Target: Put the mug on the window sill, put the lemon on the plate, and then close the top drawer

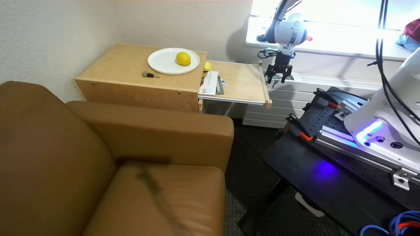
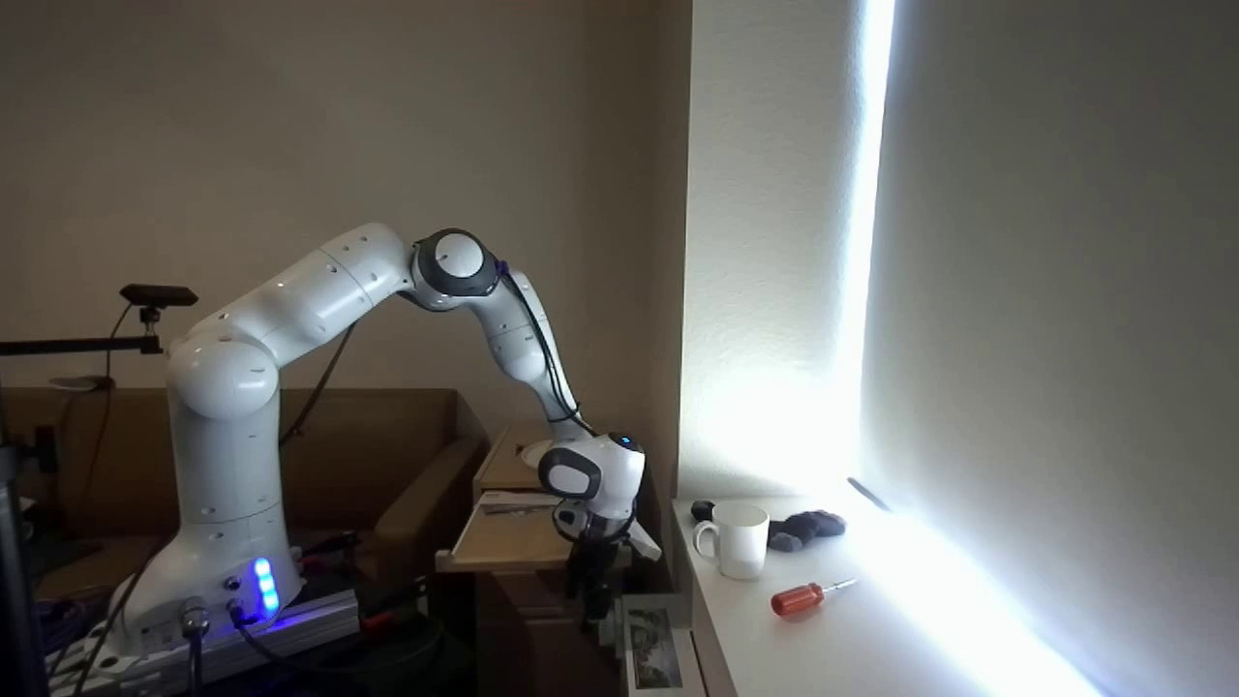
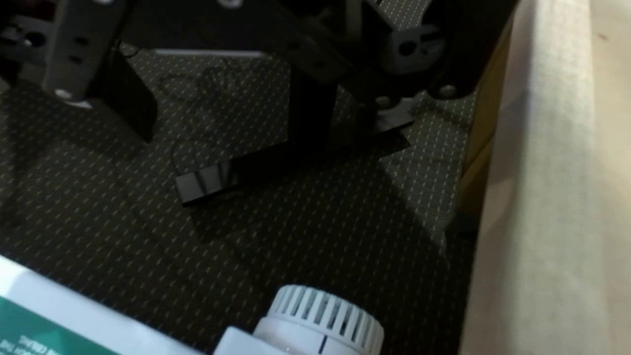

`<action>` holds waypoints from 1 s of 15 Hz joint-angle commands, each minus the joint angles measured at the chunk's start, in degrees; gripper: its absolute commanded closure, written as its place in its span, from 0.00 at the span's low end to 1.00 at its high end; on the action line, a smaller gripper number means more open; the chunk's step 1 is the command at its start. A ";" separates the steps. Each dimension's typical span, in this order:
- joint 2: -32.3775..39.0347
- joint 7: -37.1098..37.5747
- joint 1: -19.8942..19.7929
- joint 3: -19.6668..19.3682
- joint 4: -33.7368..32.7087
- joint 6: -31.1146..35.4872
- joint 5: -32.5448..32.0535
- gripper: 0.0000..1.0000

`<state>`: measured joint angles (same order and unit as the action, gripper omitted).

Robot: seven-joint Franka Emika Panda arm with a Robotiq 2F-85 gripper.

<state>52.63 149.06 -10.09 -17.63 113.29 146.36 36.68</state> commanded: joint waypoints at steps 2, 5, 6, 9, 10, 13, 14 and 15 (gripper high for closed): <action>-1.68 -0.62 -1.00 4.47 1.76 4.55 1.68 0.00; -2.06 -2.35 -1.59 8.75 2.92 9.65 4.56 0.00; -2.26 -3.21 -1.93 10.40 3.33 11.60 6.04 0.00; -2.98 -5.81 -1.21 14.32 4.46 17.68 9.86 0.00; -3.94 -7.61 -0.99 15.94 5.48 20.16 11.21 0.00; -8.48 -13.17 -1.86 22.05 9.95 28.42 13.93 0.00; -10.22 -14.34 -1.67 23.65 11.59 30.00 14.00 0.00; -11.99 -14.51 -0.53 23.97 13.28 28.98 12.91 0.00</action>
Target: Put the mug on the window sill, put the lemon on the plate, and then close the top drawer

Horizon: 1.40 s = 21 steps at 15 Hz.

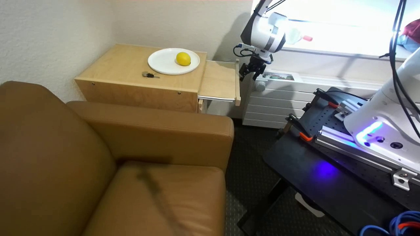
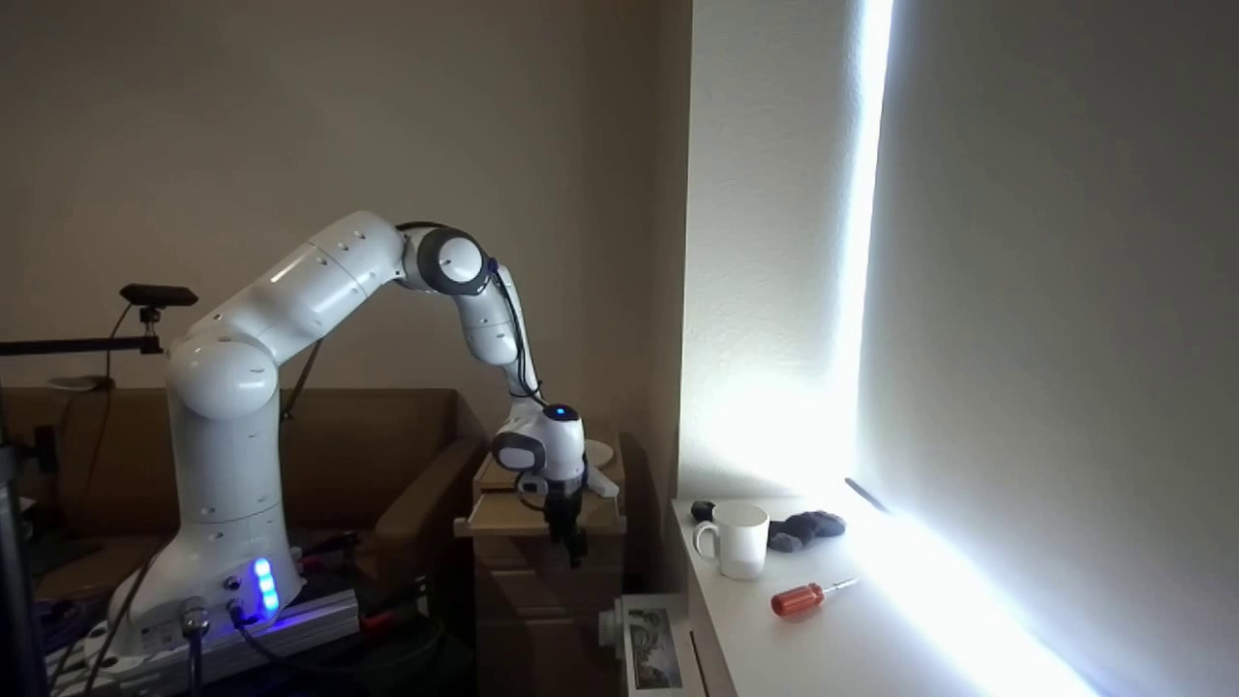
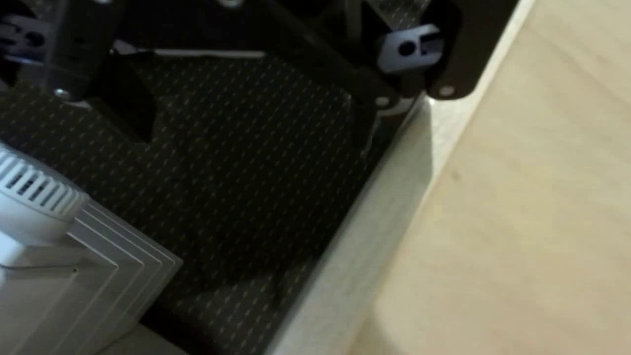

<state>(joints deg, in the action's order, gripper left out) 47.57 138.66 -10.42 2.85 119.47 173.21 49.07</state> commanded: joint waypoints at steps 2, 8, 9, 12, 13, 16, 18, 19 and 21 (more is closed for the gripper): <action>-8.99 -3.81 1.76 3.93 9.31 -0.06 -1.03 0.00; -8.96 -2.11 6.01 3.16 10.65 0.71 -0.95 0.00; -9.47 -2.09 6.57 2.69 11.30 0.71 -0.95 0.00; -8.73 -1.83 9.10 -0.33 10.83 -1.04 -0.66 0.00; -5.90 0.06 10.76 -1.91 8.81 -1.63 -1.21 0.00; 0.40 3.30 12.80 -2.01 3.51 -1.67 -0.46 0.00; 2.99 3.41 11.20 1.43 0.28 0.08 0.71 0.00; 3.77 2.78 9.79 3.54 -1.48 0.55 1.67 0.00; 5.71 1.54 7.68 6.91 -5.29 2.24 2.99 0.00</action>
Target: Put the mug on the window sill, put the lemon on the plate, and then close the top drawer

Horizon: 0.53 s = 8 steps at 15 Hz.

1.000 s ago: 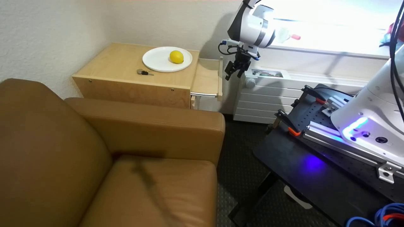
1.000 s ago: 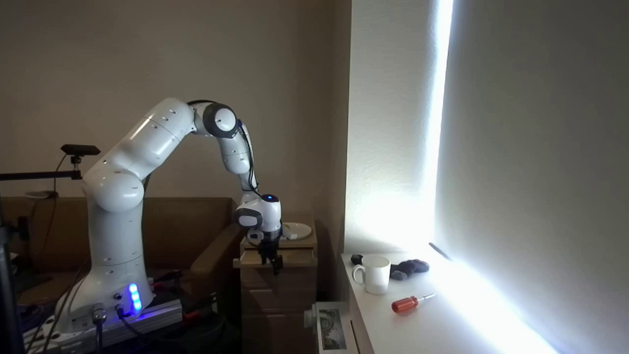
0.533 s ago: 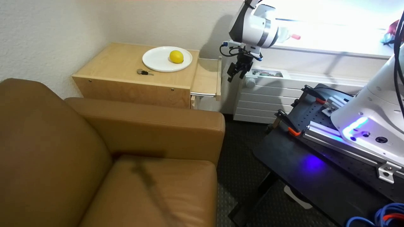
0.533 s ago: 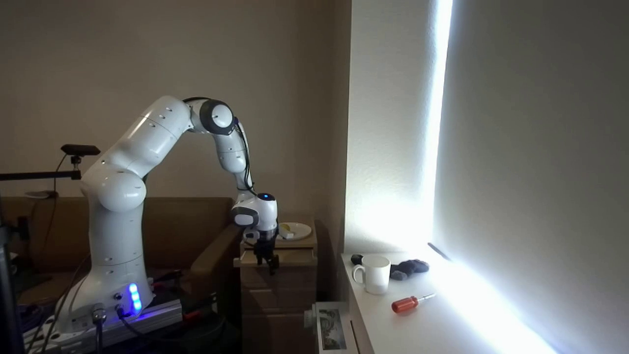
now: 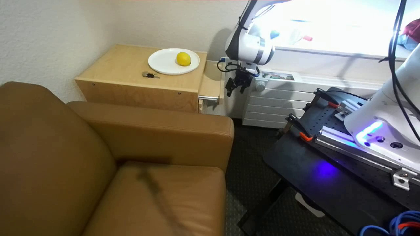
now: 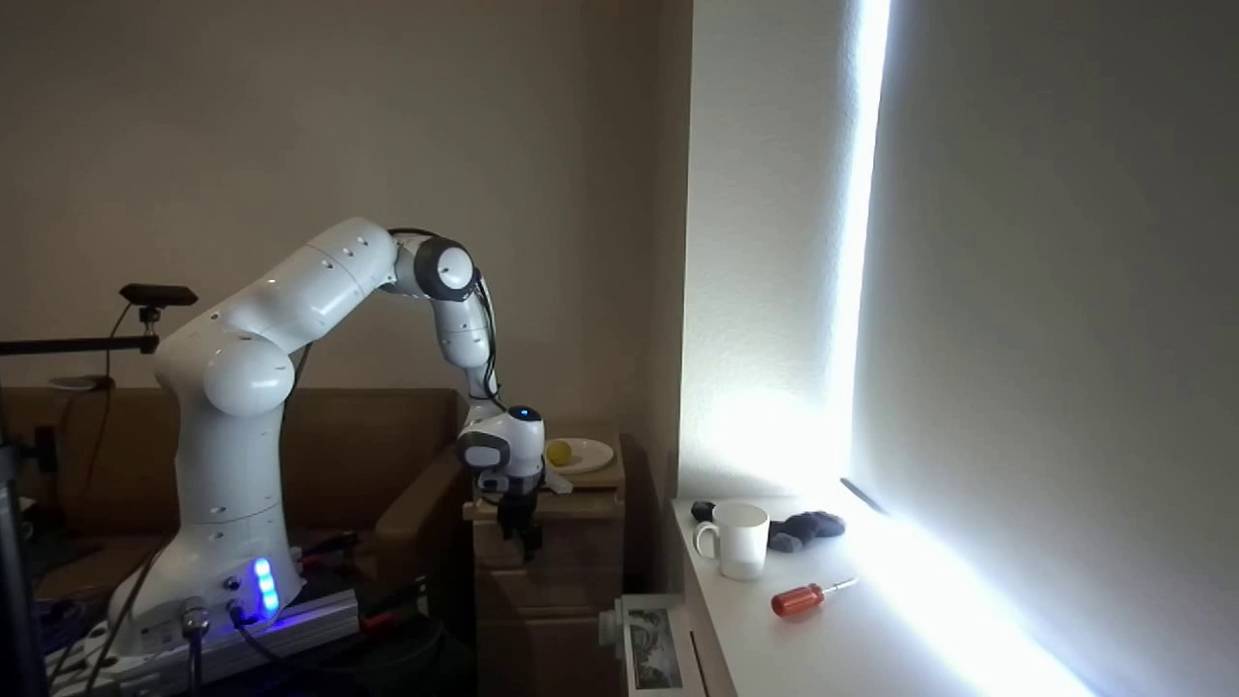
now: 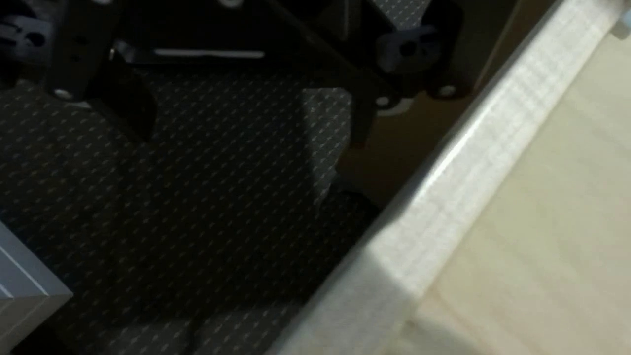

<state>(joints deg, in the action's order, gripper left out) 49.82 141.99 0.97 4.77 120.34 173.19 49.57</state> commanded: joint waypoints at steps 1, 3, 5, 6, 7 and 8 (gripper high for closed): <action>4.54 -1.96 -4.51 6.65 -7.92 2.73 2.93 0.00; 7.08 -1.71 -4.36 8.57 -11.89 4.69 2.57 0.00; 8.73 -1.36 -3.99 9.88 -14.76 5.83 1.74 0.00; 9.41 -1.41 -3.75 10.42 -15.72 6.51 1.52 0.00; 10.00 -1.25 -3.52 10.56 -16.44 6.86 1.27 0.00; 10.33 -1.70 -3.90 10.75 -16.10 7.30 1.15 0.00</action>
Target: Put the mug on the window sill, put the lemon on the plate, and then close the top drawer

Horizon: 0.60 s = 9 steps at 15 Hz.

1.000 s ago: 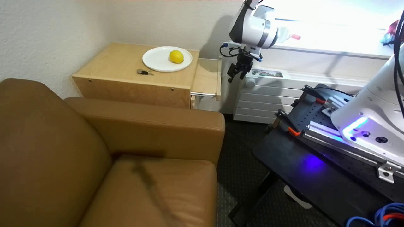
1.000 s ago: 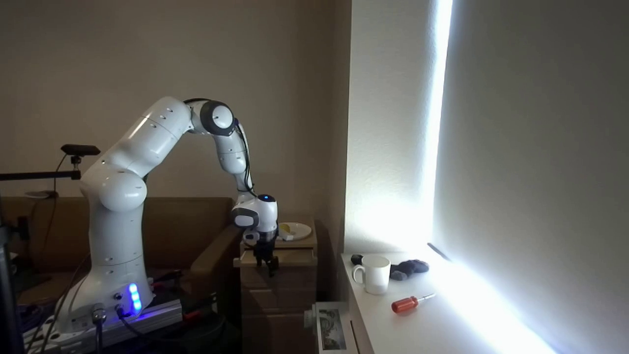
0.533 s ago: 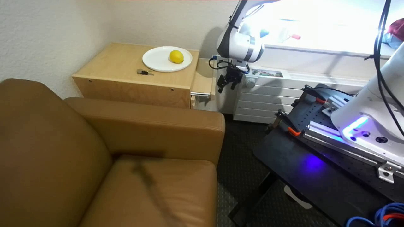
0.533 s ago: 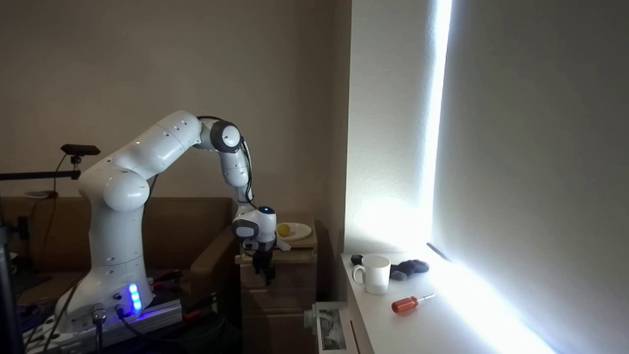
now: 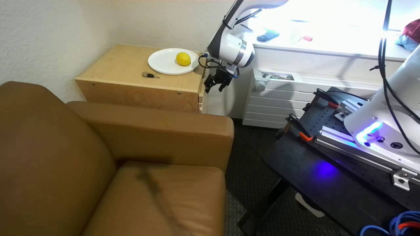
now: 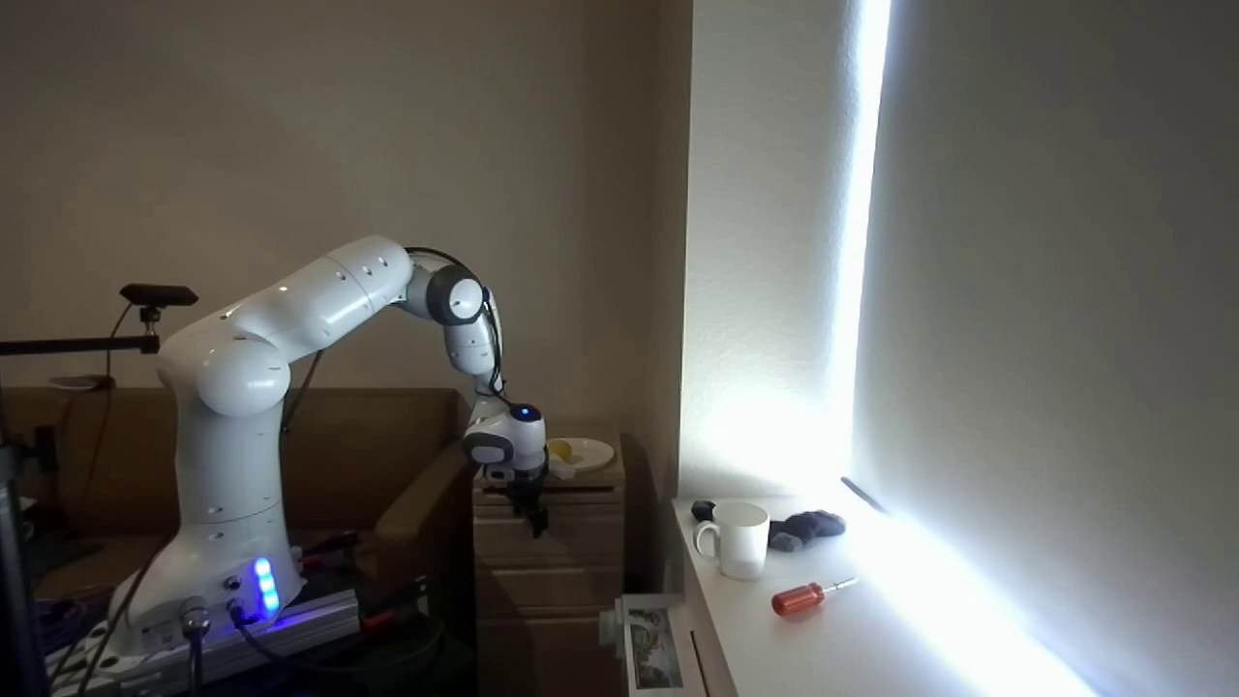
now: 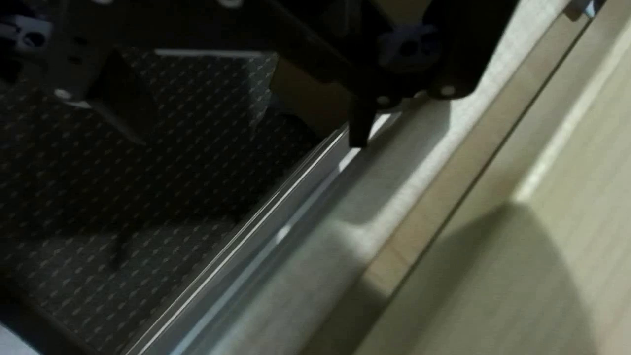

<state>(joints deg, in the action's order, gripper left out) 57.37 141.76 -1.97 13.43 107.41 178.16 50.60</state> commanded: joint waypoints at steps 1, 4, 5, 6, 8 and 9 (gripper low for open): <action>3.10 -1.76 -1.54 2.56 -3.23 2.46 0.04 0.00; 0.63 -1.23 -0.06 -0.16 0.61 3.69 -0.28 0.00; -0.80 -0.38 0.80 -2.06 2.29 3.25 -0.46 0.00; -2.43 1.00 4.39 -6.67 3.87 2.60 1.74 0.00; -5.55 3.45 6.27 -11.84 8.04 0.21 0.30 0.00; -6.84 3.84 7.29 -14.19 9.74 -1.45 0.00 0.00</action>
<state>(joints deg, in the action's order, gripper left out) 56.53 142.91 1.85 5.82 109.94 179.99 50.98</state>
